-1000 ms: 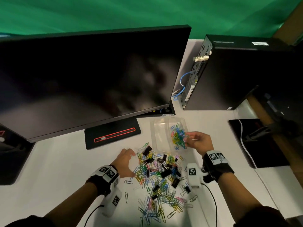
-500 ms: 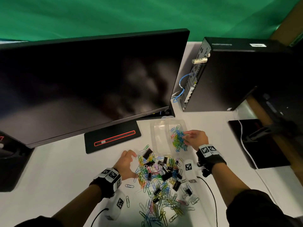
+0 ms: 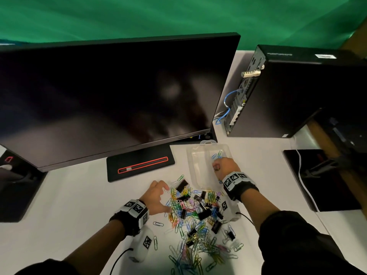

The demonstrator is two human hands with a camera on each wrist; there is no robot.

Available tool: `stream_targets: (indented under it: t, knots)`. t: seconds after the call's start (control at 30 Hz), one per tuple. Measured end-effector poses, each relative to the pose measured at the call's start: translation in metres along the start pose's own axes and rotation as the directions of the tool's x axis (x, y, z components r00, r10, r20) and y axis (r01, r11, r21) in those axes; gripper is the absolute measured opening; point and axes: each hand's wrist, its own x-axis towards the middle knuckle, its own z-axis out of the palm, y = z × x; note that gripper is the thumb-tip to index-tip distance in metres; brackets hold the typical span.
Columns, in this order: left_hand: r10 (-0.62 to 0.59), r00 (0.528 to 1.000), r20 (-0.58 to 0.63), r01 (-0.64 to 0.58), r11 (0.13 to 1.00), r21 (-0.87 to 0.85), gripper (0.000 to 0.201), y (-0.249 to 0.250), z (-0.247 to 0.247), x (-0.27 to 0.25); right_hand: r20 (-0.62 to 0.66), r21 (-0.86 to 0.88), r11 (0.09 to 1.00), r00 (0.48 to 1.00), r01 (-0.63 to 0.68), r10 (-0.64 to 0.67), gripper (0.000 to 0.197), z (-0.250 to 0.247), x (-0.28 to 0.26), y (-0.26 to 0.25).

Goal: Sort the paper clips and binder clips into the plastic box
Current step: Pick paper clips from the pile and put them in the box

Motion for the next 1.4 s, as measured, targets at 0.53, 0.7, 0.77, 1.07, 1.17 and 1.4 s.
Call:
stream_targets:
  t: [0.53,0.7,0.77,1.07,1.17,1.4]
  knots:
    - [0.046,0.998,0.037,-0.05,0.99,0.131,0.119,0.004,0.008,-0.006,-0.148,0.327,0.944,0.984,-0.048,0.102,0.016,-0.023,-0.03,0.029]
    - [0.033,0.999,0.021,-0.036,0.982,0.185,0.117,0.009,0.011,-0.009,-0.21,0.405,0.908,0.978,0.104,-0.018,0.013,-0.02,-0.058,0.045]
    - [0.026,1.0,0.005,-0.027,0.978,0.205,0.115,0.01,0.012,-0.01,-0.178,0.434,0.893,0.983,0.122,-0.047,0.012,-0.013,-0.065,0.057]
    - [-0.042,0.997,-0.06,0.054,0.972,0.228,0.112,0.021,0.026,-0.017,0.146,0.478,0.875,0.989,-0.08,0.011,0.024,0.022,-0.093,0.081]
    - [-0.058,0.993,-0.106,0.08,0.974,0.211,0.102,0.025,0.031,-0.016,0.177,0.49,0.866,0.984,-0.097,0.01,0.021,0.029,-0.092,0.083]
    - [-0.123,0.98,-0.155,0.146,0.978,0.148,0.047,0.027,0.039,-0.01,-0.004,0.599,0.796,0.994,0.092,-0.113,0.016,-0.017,-0.073,0.067]
